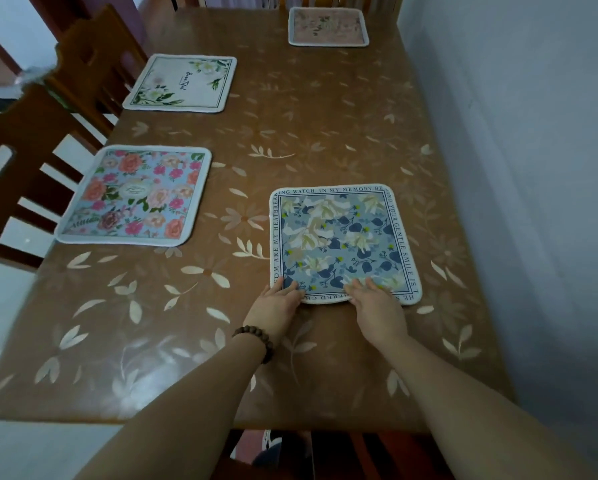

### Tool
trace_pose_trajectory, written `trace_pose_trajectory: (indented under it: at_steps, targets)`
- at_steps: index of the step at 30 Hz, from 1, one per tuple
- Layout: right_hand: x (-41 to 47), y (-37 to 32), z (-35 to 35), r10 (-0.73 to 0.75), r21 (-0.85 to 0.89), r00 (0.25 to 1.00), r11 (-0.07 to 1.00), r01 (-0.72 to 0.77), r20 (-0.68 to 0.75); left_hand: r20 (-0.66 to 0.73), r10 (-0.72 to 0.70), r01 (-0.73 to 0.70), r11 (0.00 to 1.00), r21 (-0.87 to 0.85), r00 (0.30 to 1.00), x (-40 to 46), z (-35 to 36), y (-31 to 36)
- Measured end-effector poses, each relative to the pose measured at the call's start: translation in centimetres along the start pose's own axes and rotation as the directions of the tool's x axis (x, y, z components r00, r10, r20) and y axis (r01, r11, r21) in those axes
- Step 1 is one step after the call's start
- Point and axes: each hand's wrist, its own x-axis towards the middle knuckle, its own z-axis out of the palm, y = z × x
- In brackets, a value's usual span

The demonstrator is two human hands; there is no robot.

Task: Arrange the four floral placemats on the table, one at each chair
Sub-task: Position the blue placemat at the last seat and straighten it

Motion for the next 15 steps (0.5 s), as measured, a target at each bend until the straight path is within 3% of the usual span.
trace_pose_trajectory:
  at_steps: [11,15]
  targets:
    - [-7.4,-2.5,2.4,0.032,0.028,0.999,0.999,-0.032,0.01,0.081,0.03,-0.034,0.998,0.049,0.996,-6.8,1.6,-1.1]
    - [-7.8,-2.1,2.5,0.021,0.023,1.0,0.999,-0.022,0.017,0.024,0.014,-0.014,1.0,0.006,1.0,-7.9,1.7,-0.8]
